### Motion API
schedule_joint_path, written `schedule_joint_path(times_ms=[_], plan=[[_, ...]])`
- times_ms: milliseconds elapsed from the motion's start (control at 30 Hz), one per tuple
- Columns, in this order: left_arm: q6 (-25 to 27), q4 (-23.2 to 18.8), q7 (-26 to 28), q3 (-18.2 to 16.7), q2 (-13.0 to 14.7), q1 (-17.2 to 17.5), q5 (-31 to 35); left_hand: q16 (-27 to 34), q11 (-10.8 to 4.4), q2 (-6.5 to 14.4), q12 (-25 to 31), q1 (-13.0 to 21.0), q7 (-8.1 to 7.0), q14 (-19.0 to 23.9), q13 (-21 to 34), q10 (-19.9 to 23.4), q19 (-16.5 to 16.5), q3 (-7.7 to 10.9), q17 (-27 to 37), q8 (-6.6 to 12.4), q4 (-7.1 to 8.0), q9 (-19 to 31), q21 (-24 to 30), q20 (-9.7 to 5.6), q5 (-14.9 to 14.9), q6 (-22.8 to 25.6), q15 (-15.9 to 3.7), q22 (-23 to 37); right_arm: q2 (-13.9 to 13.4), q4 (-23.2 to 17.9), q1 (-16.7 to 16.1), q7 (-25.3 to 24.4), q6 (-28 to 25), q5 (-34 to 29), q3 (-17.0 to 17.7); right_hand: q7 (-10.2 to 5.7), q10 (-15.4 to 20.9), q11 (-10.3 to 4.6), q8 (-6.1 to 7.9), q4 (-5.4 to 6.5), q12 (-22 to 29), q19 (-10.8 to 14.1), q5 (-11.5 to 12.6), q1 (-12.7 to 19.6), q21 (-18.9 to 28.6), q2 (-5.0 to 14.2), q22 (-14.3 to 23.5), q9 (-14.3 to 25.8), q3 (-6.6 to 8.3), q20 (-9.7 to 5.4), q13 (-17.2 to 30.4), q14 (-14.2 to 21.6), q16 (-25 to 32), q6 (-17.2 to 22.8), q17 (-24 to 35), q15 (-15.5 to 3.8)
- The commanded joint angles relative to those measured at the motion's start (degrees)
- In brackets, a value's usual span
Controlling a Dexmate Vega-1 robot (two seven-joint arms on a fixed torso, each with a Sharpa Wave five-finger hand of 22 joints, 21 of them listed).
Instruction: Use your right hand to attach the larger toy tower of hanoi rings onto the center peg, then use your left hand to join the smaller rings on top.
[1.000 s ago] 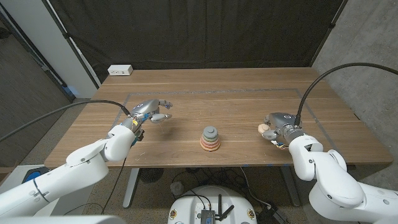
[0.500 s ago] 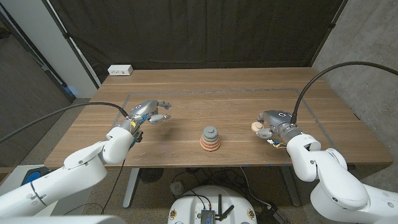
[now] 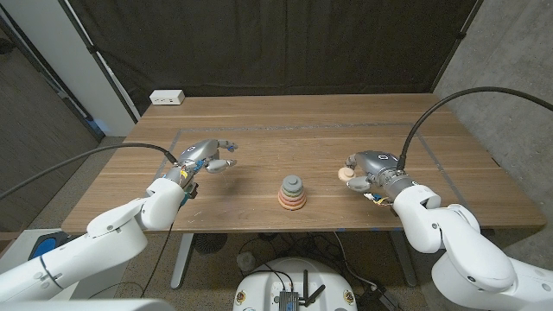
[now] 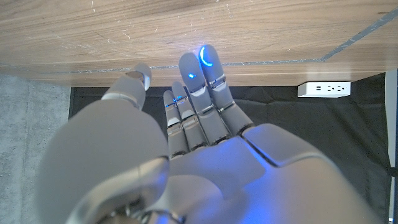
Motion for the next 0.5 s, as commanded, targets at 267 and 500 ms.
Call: schedule_joint_path(times_ms=[267,500], plan=[[1.8,-1.0,-0.2,0.1,-0.2,1.2,1.6,0.0,-0.05,-0.1,0.0,-0.1,-0.02,0.3,0.2,0.5,-0.1,0.48,0.2,-0.28,0.08,0.2,0.4,-8.06,0.2,0.7,-5.74,0.1,1.9,-0.6,-4.8,1.1,7.9,-2.3,5.5,-1.43,1.9,-1.44,0.38,0.64,0.0,0.6,0.4,1.1,0.1,1.65,0.2,0.3,1.15,-1.70,0.2,0.5,0.4,2.3,0.1,0.14],[1.5,-0.8,0.2,0.6,-0.4,0.8,2.5,0.0,-0.03,-0.1,-0.1,-0.1,-0.16,0.3,0.1,0.5,0.0,0.53,0.1,-0.29,0.07,0.2,0.4,-8.06,0.2,0.7,-5.74,0.1,3.9,-0.3,-5.9,2.4,10.6,-5.4,6.0,-1.42,1.6,-1.58,0.29,0.58,-0.3,0.6,0.5,1.3,-0.1,1.76,0.1,0.3,1.32,-1.72,0.4,0.5,0.5,2.1,0.1,0.14]])
